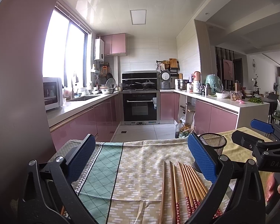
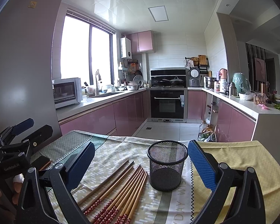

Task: Organize utensils

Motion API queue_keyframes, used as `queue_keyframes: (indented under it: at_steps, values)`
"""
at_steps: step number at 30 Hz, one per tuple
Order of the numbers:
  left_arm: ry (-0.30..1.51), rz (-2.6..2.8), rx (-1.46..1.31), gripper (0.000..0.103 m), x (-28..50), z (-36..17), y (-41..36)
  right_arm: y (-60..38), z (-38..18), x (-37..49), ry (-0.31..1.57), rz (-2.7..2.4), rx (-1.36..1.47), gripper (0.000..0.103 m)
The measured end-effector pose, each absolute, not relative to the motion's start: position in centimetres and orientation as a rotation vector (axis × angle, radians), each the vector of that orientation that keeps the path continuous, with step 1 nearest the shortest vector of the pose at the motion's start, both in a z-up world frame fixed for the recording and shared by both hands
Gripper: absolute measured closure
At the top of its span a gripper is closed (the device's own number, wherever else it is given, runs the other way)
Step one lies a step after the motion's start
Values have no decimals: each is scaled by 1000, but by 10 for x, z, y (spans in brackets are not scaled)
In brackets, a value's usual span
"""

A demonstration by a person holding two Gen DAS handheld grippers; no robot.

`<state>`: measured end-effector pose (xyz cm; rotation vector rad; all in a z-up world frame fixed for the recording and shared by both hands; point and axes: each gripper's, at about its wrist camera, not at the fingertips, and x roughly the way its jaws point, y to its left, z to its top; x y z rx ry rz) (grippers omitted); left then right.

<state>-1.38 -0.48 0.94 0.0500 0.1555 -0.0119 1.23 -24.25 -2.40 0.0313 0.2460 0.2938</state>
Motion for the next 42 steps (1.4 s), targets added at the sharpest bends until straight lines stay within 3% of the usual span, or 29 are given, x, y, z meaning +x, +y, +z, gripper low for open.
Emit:
queue_keyframes:
  at_steps: [18, 26, 32, 42]
  values:
    - [208, -31, 61, 6, 1, -2, -8, -250, -34, 25, 319, 317, 53, 7]
    - [426, -72, 105, 6, 40, -31, -7, -242, -67, 48, 542, 332, -15, 8]
    - [590, -116, 145, 9, 74, -70, -9, -236, -105, 73, 743, 339, -28, 28]
    - [771, -187, 181, 32, 116, -111, -21, -227, -128, 91, 876, 331, -51, 54]
